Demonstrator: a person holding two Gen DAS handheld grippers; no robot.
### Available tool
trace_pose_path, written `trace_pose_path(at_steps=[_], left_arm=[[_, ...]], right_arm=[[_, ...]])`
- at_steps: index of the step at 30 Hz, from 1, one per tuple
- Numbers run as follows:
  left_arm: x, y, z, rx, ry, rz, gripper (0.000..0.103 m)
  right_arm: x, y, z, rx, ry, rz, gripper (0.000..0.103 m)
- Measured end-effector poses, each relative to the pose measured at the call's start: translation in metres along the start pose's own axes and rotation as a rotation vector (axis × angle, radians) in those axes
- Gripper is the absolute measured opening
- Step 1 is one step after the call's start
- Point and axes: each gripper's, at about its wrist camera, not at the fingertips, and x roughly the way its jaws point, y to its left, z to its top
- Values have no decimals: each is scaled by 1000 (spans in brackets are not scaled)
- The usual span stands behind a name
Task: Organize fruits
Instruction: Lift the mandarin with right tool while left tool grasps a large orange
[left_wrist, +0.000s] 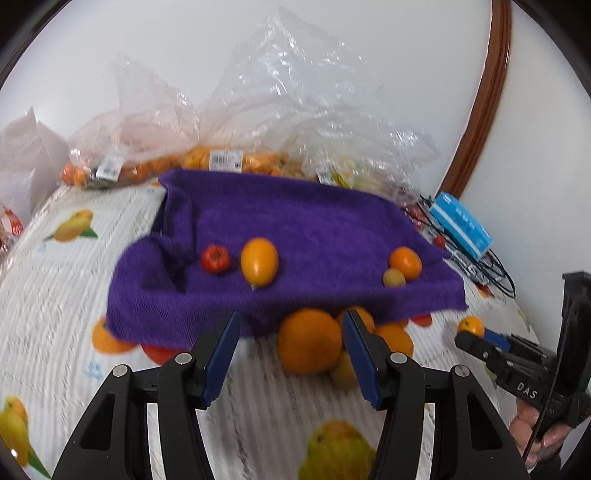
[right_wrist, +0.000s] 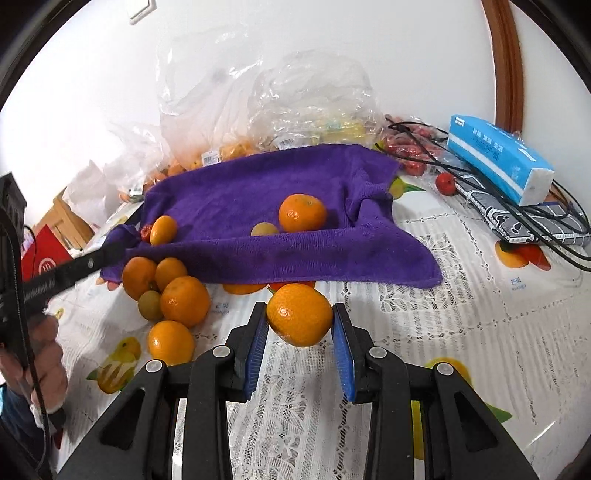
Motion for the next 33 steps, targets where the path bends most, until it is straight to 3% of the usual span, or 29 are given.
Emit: trace_pose_path(at_steps=[5,9,14,23,26,33], left_arm=[[12,-14,-5,51,39,30,53],[25,-15,-5,37,94,24,38],[17,-11,-8,18,70,23,36],[32,-17,-4,21,105,49,44],[26,-14,-5,10,106,22,39],[0,-7,-7,35,68,68,29]], right_arm=[[3,7,0,-29,17,4,35],[1,7,-1,-25,13,-1,35],[1,4,-1,-9,15,-14,35],[3,5,-1,-16,27,-12,35],[5,6,-2,-16,42,-11,35],[7,9,-2,-25,45,-11,35]])
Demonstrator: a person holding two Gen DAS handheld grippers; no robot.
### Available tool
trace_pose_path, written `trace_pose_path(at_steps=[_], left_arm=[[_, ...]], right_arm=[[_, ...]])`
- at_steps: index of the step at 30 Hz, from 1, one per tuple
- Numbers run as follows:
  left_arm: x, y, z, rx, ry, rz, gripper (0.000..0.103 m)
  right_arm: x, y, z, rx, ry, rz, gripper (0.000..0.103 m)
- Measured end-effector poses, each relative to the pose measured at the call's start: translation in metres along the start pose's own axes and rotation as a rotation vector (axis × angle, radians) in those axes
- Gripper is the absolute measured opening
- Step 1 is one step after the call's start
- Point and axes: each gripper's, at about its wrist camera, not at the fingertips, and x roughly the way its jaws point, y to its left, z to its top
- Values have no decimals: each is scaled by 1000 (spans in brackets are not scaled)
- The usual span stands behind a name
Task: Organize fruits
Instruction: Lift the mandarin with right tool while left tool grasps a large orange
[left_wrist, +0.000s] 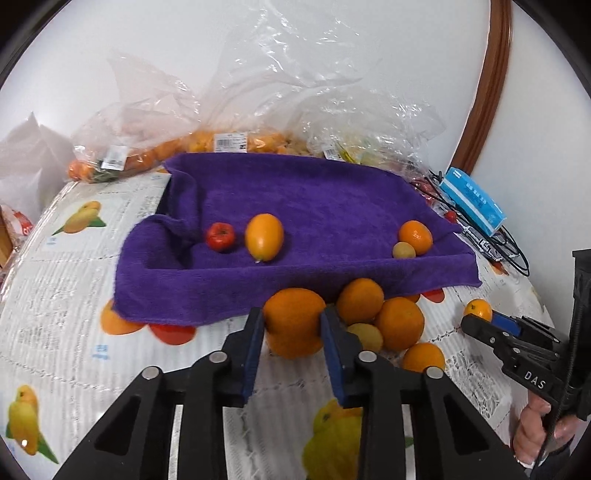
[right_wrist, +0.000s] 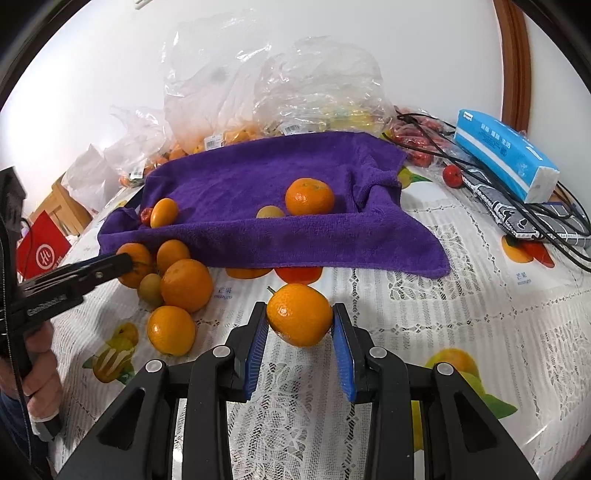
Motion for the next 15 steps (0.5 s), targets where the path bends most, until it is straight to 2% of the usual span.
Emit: trace_pose_path(at_steps=[5,7,9,11,12,15], left_arm=[[13,-4,7,23,46,-29,37],[23,-9,6,24,83,-47,45],[30,-11,3,23,85,-36,46],[35,-14,-1,39,97,-26,42],[31,-16,-2,49,77,-21,37],[24,-15,-4,61,40,-25,37]], right_arm=[[1,1,0,-10,3,-5,35],[1,1,0,-2,1,-3,35],[1,-1,0,7,2,-1,35],[1,-3,0,11,4,0,35],[1,-3,0,9,4,0,35],[1,-2,0,3,3,-2,35]])
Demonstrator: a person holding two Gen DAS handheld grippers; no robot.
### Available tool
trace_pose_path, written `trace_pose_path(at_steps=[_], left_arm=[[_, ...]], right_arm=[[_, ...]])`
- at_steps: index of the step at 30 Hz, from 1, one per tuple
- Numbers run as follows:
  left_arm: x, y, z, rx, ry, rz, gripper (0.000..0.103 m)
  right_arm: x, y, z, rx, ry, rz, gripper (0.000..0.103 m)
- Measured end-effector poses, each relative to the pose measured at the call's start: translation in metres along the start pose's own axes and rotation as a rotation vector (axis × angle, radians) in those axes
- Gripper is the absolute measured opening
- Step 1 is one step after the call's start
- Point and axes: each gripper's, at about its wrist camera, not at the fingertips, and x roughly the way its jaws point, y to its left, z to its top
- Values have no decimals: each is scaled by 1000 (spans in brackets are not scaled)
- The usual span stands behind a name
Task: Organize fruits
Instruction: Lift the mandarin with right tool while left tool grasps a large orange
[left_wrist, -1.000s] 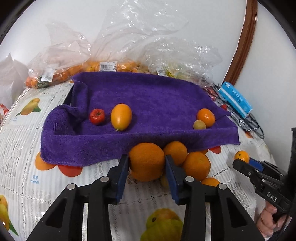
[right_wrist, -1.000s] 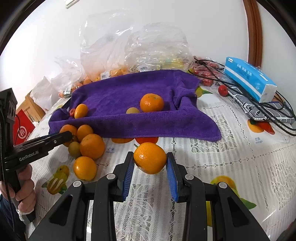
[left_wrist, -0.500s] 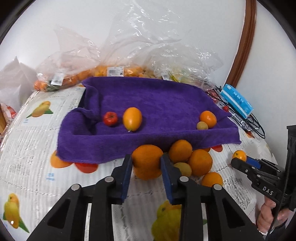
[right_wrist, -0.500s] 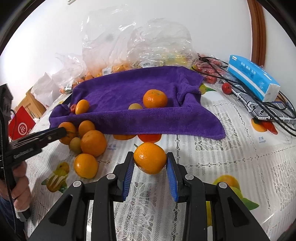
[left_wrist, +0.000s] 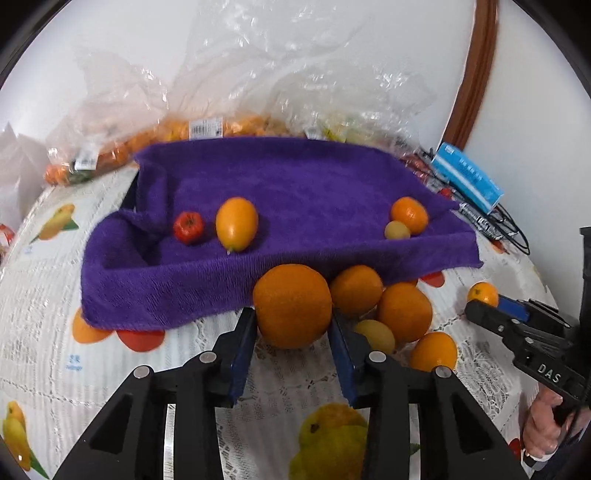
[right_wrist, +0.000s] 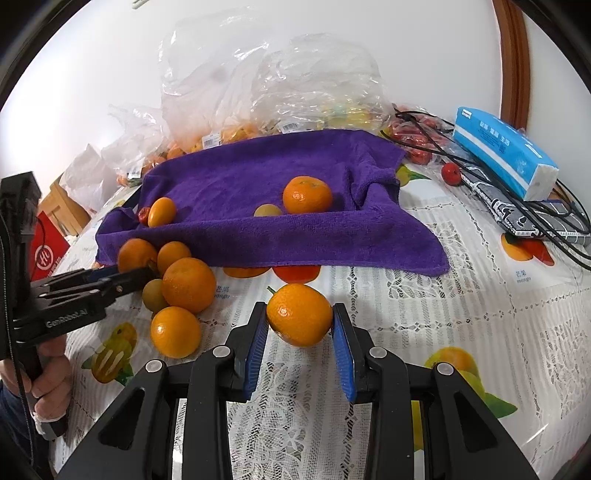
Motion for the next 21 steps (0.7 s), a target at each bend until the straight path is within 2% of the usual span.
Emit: trace_pose_path(at_steps=[4,11,21], left_arm=[[13,2,1,-15,51,8,38],[16,-1,5,-5,53,22,40],[16,-1,5,-11,54,19,41]], right_arm=[[1,0,0,3,8,-2,35],[10,-1,0,6,51,-12,35],[9,-3,0,27,46,5,35]])
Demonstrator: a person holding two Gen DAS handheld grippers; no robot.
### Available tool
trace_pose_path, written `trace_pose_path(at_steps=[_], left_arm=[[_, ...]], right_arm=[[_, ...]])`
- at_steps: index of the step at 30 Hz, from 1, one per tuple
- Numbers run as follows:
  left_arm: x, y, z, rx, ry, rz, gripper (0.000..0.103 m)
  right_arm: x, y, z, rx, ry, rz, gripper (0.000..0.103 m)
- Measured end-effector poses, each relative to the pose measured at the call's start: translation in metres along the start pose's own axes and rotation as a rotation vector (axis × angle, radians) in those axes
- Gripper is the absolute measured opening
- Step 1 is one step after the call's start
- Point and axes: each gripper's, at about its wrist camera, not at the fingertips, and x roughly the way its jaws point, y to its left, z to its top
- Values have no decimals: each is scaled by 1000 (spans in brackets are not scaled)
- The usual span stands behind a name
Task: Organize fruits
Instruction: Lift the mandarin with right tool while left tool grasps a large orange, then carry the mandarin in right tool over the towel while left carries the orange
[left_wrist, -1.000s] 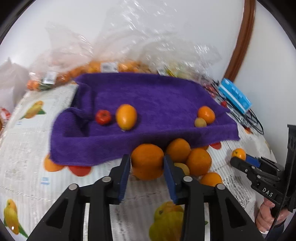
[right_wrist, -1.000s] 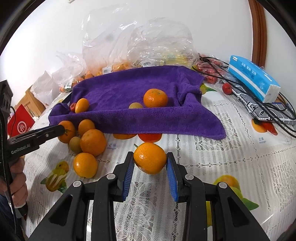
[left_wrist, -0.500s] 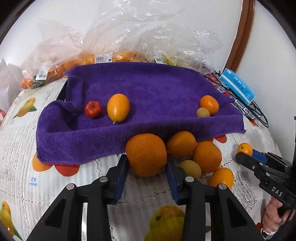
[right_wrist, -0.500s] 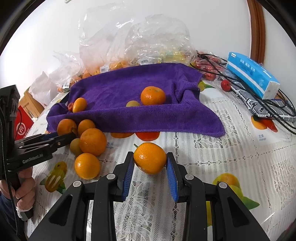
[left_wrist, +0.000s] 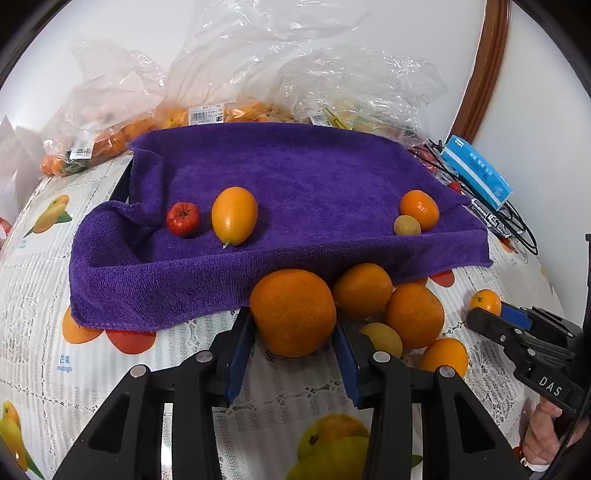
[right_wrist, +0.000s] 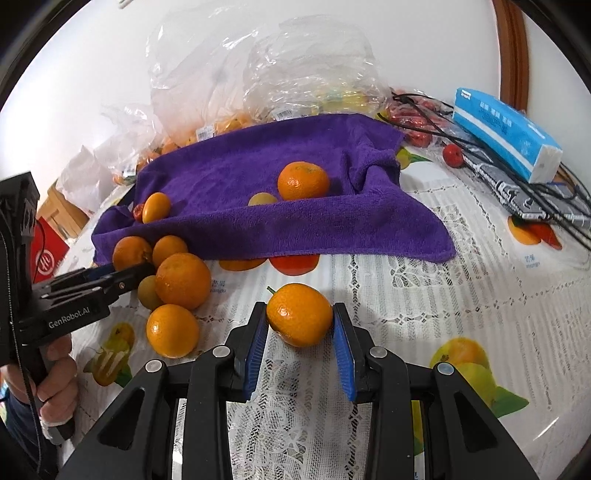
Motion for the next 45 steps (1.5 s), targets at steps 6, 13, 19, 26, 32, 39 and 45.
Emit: trace_pose_path(at_steps=[6,13,19,26,32,39,45], left_arm=[[-4,4,0,-24,-19,-82,39],[-23,-1,0,2,-112,-119,39],[-34,3,3,-7,-167,-117,39],[-45,8,4,-32,-205,-127,39],[-51,16,7,-67,-216,-134,39],[-67,22,18,-88,-218,-93,39],[-84,25,43,-88,-272,-89,39]], right_arm=[[-6,3,0,-28,-36,36,35],[-11,0,0,-14,-68,80,35],[-16,0,-1,-20,-100,102,35],[-27,2,-3,-29,-168,134,35],[-33,5,-1,-39,-212,133,35],[-40,10,24,-4,-213,84,35],[-53,23,57,-37,-263,50,35]])
